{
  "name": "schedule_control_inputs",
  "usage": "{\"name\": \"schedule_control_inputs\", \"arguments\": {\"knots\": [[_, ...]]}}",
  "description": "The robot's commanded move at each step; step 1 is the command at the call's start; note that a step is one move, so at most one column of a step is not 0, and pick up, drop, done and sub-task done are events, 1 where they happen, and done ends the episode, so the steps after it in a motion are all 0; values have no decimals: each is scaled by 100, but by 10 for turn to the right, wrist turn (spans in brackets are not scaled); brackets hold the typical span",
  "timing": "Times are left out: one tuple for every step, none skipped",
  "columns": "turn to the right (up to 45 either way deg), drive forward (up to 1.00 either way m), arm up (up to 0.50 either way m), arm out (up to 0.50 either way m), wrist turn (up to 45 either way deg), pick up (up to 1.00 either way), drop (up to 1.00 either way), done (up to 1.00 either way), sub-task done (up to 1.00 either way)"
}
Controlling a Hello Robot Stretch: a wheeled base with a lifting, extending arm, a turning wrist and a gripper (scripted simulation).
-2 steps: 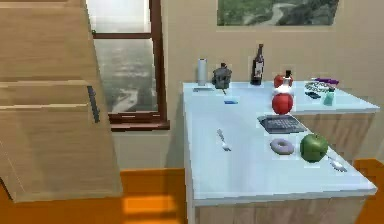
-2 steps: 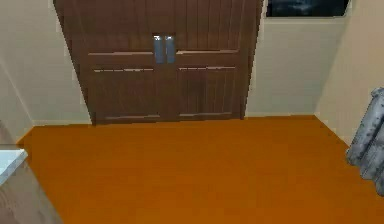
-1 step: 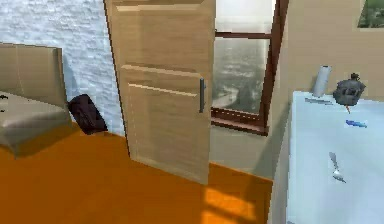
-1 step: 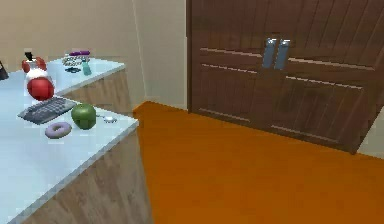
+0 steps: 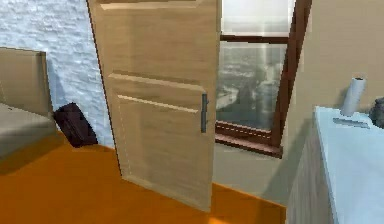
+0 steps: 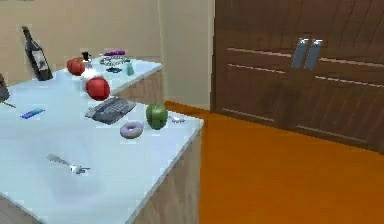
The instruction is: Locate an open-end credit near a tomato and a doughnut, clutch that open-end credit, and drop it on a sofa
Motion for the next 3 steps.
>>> {"name": "schedule_control_inputs", "arguments": {"knots": [[120, 0, 0, 0, 0, 0, 0, 0, 0], [0, 80, 0, 0, 0, 0, 0, 0, 0], [450, 0, 0, 0, 0, 0, 0, 0, 0]]}}
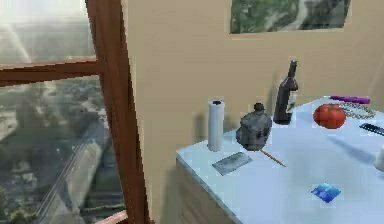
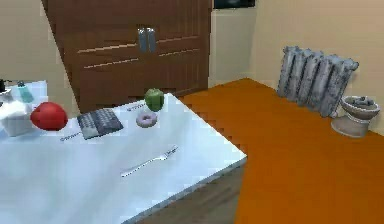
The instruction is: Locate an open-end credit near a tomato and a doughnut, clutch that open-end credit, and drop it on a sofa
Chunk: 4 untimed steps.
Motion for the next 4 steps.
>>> {"name": "schedule_control_inputs", "arguments": {"knots": [[450, 0, 0, 0, 0, 0, 0, 0, 0], [450, 0, 0, 0, 0, 0, 0, 0, 0], [450, 0, 0, 0, 0, 0, 0, 0, 0], [390, 0, 0, 0, 0, 0, 0, 0, 0]]}}
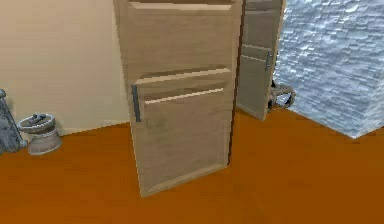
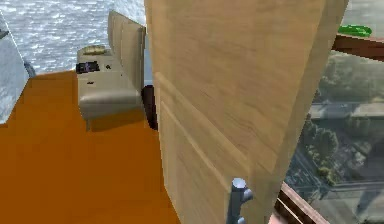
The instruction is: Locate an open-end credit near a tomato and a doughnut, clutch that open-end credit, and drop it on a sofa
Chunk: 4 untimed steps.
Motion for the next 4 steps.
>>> {"name": "schedule_control_inputs", "arguments": {"knots": [[0, 20, 0, 0, 0, 0, 0, 0, 0], [450, 0, 0, 0, 0, 0, 0, 0, 0], [450, 0, 0, 0, 0, 0, 0, 0, 0], [270, 0, 0, 0, 0, 0, 0, 0, 0]]}}
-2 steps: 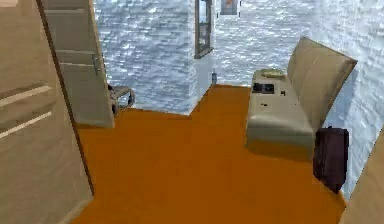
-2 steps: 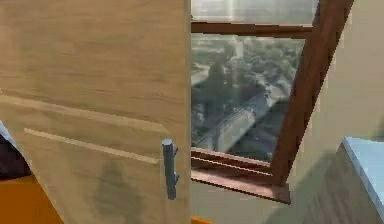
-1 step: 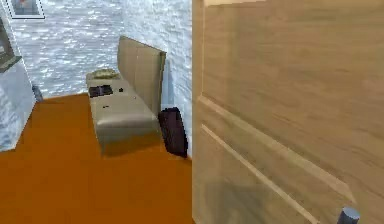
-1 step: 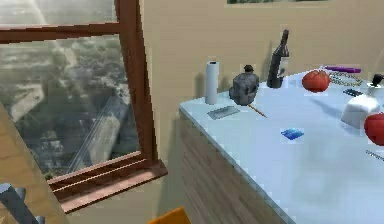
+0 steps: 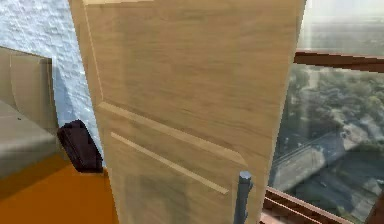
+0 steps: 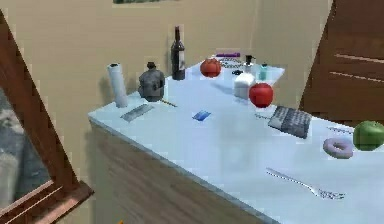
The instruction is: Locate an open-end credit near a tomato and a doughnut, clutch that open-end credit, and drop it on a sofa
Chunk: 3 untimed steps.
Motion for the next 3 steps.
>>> {"name": "schedule_control_inputs", "arguments": {"knots": [[30, 0, 0, 0, 0, 0, 0, 0, 0], [450, 0, 0, 0, 0, 0, 0, 0, 0], [150, 0, 0, 0, 0, 0, 0, 0, 0]]}}
